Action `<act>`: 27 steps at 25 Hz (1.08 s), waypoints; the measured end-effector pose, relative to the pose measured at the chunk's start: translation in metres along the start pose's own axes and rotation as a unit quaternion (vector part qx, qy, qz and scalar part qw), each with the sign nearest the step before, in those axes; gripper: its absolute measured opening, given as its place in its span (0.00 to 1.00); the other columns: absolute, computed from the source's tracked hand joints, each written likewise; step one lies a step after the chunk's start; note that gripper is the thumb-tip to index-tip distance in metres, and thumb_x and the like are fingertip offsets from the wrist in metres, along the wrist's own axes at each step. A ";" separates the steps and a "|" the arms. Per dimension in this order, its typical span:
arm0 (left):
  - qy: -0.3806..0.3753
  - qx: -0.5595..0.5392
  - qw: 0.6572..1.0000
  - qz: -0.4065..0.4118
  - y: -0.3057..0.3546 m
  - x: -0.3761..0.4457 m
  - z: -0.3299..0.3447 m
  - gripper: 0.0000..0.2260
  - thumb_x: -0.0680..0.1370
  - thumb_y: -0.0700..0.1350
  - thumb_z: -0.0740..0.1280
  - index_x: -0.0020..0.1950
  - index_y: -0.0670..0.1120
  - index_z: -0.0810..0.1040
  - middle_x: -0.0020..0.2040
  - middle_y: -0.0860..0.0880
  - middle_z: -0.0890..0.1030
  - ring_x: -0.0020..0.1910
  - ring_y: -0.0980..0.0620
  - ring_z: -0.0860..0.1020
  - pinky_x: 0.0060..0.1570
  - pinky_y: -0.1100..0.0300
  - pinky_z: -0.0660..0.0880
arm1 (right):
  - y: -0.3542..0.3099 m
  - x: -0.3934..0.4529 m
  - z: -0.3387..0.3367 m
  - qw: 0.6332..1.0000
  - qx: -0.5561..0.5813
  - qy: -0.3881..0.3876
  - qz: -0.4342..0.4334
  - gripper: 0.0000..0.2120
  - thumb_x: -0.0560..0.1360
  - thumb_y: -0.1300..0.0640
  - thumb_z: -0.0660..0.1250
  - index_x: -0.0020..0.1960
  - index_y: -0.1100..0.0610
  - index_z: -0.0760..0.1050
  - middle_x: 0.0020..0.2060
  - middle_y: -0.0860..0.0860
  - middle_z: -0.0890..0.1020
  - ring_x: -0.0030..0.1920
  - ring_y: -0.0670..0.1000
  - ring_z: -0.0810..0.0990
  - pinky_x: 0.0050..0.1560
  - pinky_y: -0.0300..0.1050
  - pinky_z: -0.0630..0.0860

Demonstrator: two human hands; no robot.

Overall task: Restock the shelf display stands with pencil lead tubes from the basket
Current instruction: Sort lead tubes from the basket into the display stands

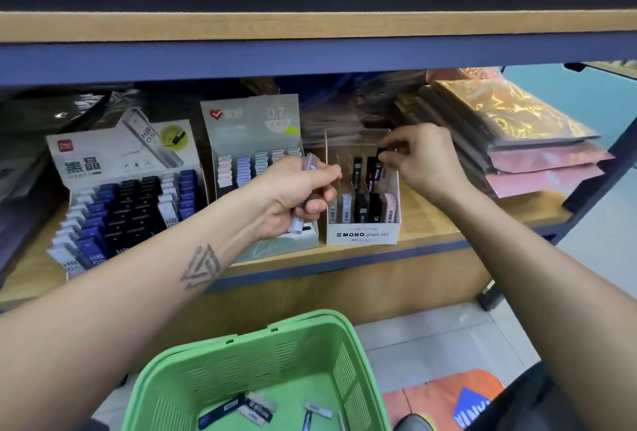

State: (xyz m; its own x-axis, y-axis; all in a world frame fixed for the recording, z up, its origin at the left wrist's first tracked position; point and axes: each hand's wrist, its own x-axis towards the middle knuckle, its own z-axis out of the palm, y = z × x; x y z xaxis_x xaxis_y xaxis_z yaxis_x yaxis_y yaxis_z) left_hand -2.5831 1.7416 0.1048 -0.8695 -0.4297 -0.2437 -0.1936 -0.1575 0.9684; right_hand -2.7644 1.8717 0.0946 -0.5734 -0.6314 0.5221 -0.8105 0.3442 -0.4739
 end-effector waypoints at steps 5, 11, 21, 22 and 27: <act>-0.059 -0.072 0.993 -0.066 0.002 0.000 -0.003 0.07 0.81 0.46 0.61 0.47 0.44 0.66 0.37 0.44 0.72 0.30 0.52 0.66 0.25 0.64 0.57 | 0.003 0.000 0.012 1.000 -0.022 -0.008 0.003 0.07 0.75 0.61 0.74 0.53 0.56 0.84 0.46 0.53 0.86 0.47 0.51 0.83 0.51 0.53 0.82; -0.044 -0.115 0.991 -0.054 -0.003 0.004 -0.003 0.10 0.84 0.41 0.57 0.45 0.41 0.71 0.37 0.42 0.75 0.30 0.52 0.69 0.25 0.63 0.64 | 0.009 0.002 0.015 0.999 -0.041 -0.019 0.013 0.06 0.75 0.61 0.74 0.52 0.56 0.84 0.45 0.53 0.85 0.47 0.53 0.83 0.50 0.54 0.82; -0.030 -0.081 0.996 -0.016 -0.002 0.002 -0.006 0.10 0.84 0.40 0.61 0.52 0.36 0.80 0.37 0.45 0.79 0.33 0.52 0.77 0.32 0.62 0.75 | 0.005 -0.002 0.024 0.995 -0.098 -0.014 0.017 0.06 0.76 0.63 0.70 0.52 0.60 0.84 0.45 0.58 0.85 0.46 0.59 0.83 0.47 0.51 0.80; -0.026 -0.087 0.996 -0.010 -0.002 0.002 -0.007 0.11 0.84 0.41 0.62 0.54 0.35 0.81 0.38 0.45 0.79 0.35 0.52 0.78 0.35 0.61 0.77 | 0.001 -0.002 0.022 0.992 -0.123 0.000 0.007 0.06 0.77 0.62 0.69 0.51 0.59 0.83 0.45 0.57 0.85 0.46 0.60 0.83 0.47 0.52 0.80; 0.004 -0.066 0.997 0.043 0.010 -0.003 -0.021 0.11 0.83 0.45 0.65 0.59 0.41 0.83 0.47 0.46 0.85 0.46 0.50 0.81 0.44 0.58 0.78 | -0.046 -0.008 0.021 0.965 0.230 -0.104 0.074 0.04 0.78 0.64 0.69 0.50 0.59 0.83 0.39 0.54 0.86 0.39 0.52 0.85 0.40 0.46 0.82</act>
State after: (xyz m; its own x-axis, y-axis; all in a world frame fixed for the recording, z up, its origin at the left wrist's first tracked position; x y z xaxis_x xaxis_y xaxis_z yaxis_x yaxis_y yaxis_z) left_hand -2.5726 1.7228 0.1138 -0.8766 -0.4532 -0.1618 -0.0572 -0.2357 0.9701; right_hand -2.7201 1.8463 0.0968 -0.6039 -0.7409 0.2938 -0.5554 0.1268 -0.8219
